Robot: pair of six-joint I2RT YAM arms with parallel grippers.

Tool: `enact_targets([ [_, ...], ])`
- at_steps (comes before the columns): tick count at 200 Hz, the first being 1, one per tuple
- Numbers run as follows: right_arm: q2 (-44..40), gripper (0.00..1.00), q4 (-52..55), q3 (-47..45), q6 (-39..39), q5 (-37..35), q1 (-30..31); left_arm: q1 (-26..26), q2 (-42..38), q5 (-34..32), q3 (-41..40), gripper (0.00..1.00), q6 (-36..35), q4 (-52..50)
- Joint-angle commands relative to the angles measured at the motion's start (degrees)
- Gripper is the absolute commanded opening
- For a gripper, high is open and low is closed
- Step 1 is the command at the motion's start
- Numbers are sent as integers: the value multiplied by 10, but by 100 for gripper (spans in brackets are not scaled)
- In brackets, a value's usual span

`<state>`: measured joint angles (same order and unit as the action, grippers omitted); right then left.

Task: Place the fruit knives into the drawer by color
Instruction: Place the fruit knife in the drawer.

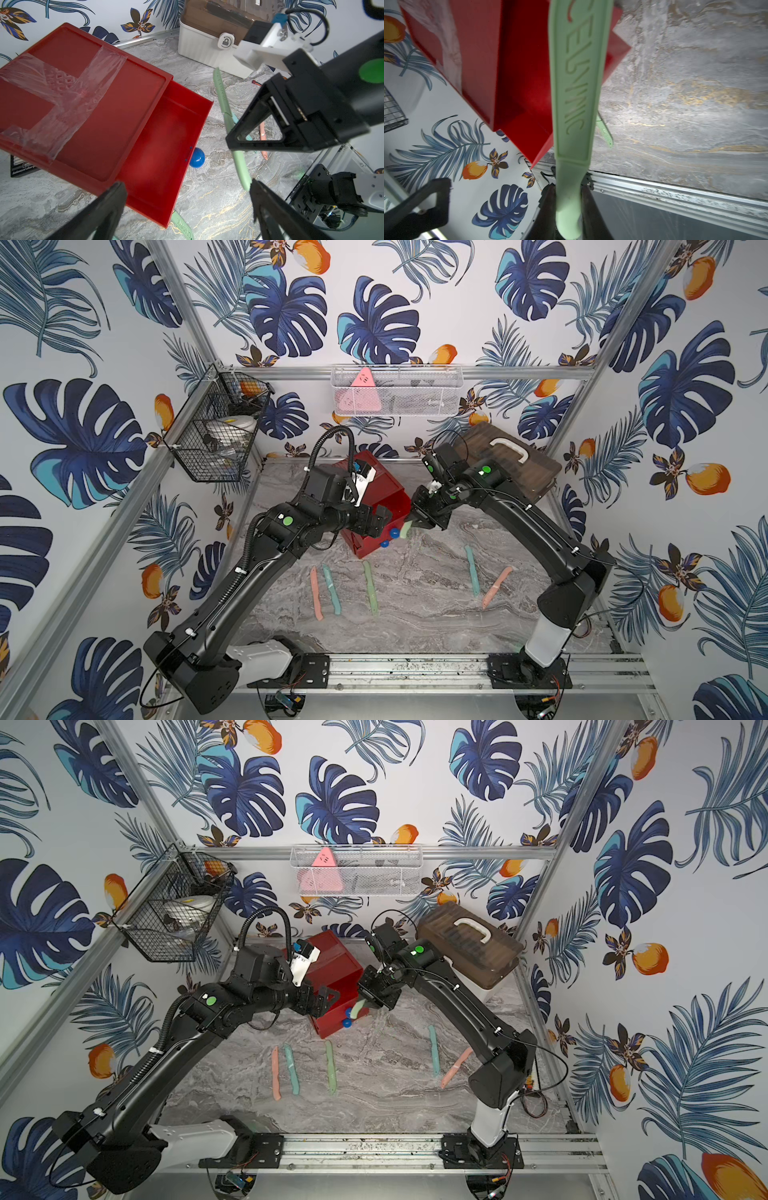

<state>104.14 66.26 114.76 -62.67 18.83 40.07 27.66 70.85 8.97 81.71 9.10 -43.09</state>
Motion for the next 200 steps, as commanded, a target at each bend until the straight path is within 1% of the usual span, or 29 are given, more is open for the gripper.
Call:
enact_targets([
  [1, 41, 10, -16, 57, -36, 24, 14, -4, -8, 6, -7, 99, 0, 9],
  [15, 67, 10, -12, 89, -43, 29, 21, -7, -14, 7, -15, 99, 1, 9],
  [26, 74, 9, -20, 89, -53, 33, 24, -9, -18, 7, -20, 99, 1, 8],
  [73, 49, 7, -106, -14, -102, 46, 26, -12, -28, 1, -29, 99, -3, 4],
  [104, 55, 8, -161, -44, -116, 55, 26, -12, -26, 4, -29, 99, -2, 5],
  [161, 73, 9, -192, -39, -124, 54, 25, -13, -30, 3, -35, 99, -2, 4],
  [200, 85, 9, -198, -11, -124, 53, 26, -12, -30, 5, -39, 99, -3, 4],
])
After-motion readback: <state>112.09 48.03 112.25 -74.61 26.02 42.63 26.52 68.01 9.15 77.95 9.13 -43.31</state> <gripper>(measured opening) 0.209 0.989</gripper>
